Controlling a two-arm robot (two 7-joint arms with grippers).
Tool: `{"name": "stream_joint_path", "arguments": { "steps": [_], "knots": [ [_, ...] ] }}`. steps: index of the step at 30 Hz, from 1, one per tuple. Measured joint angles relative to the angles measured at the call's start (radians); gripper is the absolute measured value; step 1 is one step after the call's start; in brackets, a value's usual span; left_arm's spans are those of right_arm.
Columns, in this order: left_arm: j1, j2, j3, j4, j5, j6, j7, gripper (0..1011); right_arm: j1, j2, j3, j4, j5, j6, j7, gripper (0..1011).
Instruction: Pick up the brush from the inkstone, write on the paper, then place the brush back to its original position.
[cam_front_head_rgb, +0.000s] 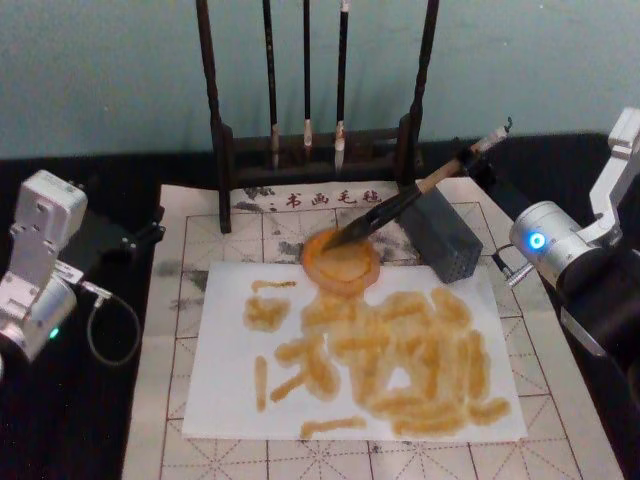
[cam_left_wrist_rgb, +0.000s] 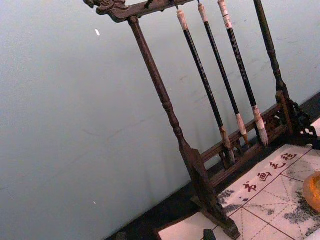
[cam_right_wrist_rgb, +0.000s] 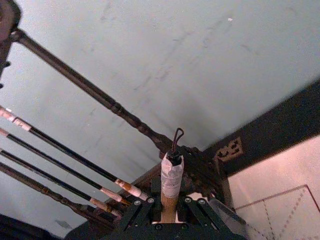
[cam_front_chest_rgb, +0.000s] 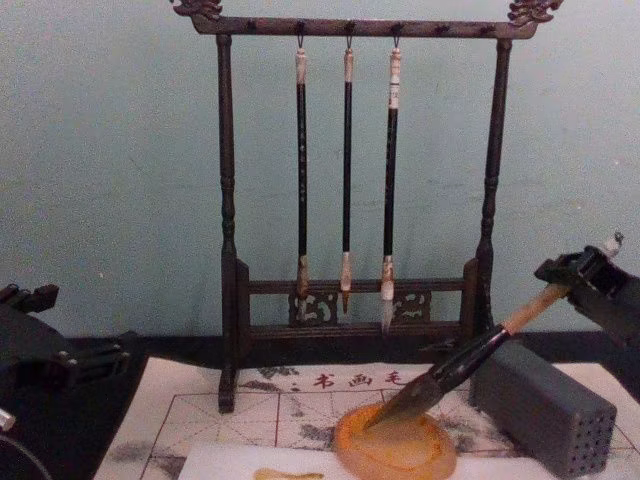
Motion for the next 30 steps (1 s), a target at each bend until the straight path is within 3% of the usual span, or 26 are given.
{"name": "stream_joint_path", "arguments": {
  "steps": [10,30],
  "knots": [
    [0.0,0.0,0.0,0.0,0.0,0.0,0.0,1001,0.036,0.022,-0.052,0.012,-0.077,-0.044,0.037,185],
    [0.0,0.0,0.0,0.0,0.0,0.0,0.0,1001,0.034,0.019,-0.063,0.006,-0.249,-0.16,0.048,185]
  ]
}}
